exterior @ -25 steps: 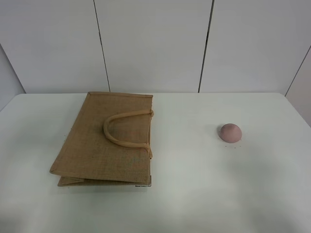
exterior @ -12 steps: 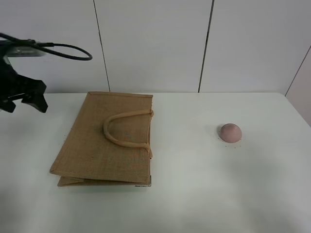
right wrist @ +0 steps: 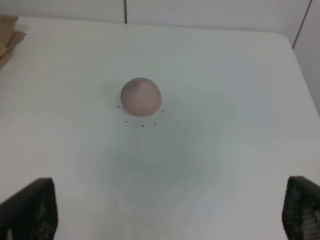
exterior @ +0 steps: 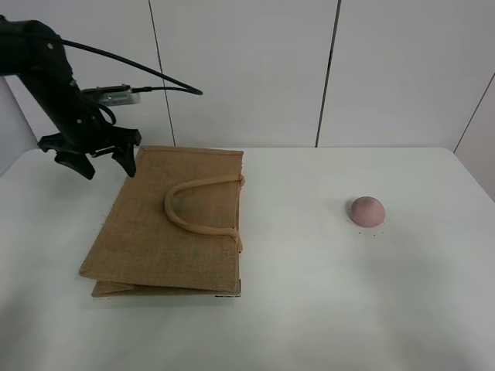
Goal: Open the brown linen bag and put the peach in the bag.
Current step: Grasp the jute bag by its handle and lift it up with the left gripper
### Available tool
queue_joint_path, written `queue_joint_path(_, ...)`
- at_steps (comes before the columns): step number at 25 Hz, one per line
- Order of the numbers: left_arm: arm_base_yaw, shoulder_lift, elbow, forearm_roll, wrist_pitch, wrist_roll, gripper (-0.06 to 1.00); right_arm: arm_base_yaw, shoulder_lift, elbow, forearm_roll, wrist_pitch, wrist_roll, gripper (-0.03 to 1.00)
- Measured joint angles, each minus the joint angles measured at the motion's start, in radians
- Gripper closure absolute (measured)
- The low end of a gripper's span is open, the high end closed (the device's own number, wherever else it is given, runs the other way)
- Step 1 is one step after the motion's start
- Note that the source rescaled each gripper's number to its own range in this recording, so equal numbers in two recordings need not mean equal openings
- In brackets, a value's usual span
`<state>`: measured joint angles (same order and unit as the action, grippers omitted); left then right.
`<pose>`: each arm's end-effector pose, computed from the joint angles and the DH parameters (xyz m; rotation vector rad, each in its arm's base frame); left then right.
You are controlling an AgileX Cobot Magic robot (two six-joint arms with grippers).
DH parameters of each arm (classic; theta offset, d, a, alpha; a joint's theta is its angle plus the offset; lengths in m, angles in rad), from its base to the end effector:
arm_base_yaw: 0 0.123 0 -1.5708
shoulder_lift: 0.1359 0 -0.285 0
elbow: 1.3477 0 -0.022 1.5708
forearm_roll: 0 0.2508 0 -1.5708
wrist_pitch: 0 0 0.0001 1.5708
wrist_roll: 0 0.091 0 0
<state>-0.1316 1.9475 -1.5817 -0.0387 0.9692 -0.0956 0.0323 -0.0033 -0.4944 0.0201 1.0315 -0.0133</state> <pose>0.4118 -0.0574 0.2373 0.0272 2.8228 -0.1019 -0.0036 0.0015 0.2781 -0.0465 2.0169 0.0360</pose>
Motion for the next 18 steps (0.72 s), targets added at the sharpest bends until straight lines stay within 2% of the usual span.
queue_joint_path(8, -0.138, 0.125, -0.077, -0.001, -0.014, -0.062, -0.06, 0.0, 0.0, 0.0, 0.0, 0.0, 0.0, -0.03)
queue_joint_path(18, -0.148, 0.249, -0.084, 0.024, -0.136, -0.09, -0.06, 0.0, 0.0, 0.0, 0.0, 0.0, 0.0, -0.03)
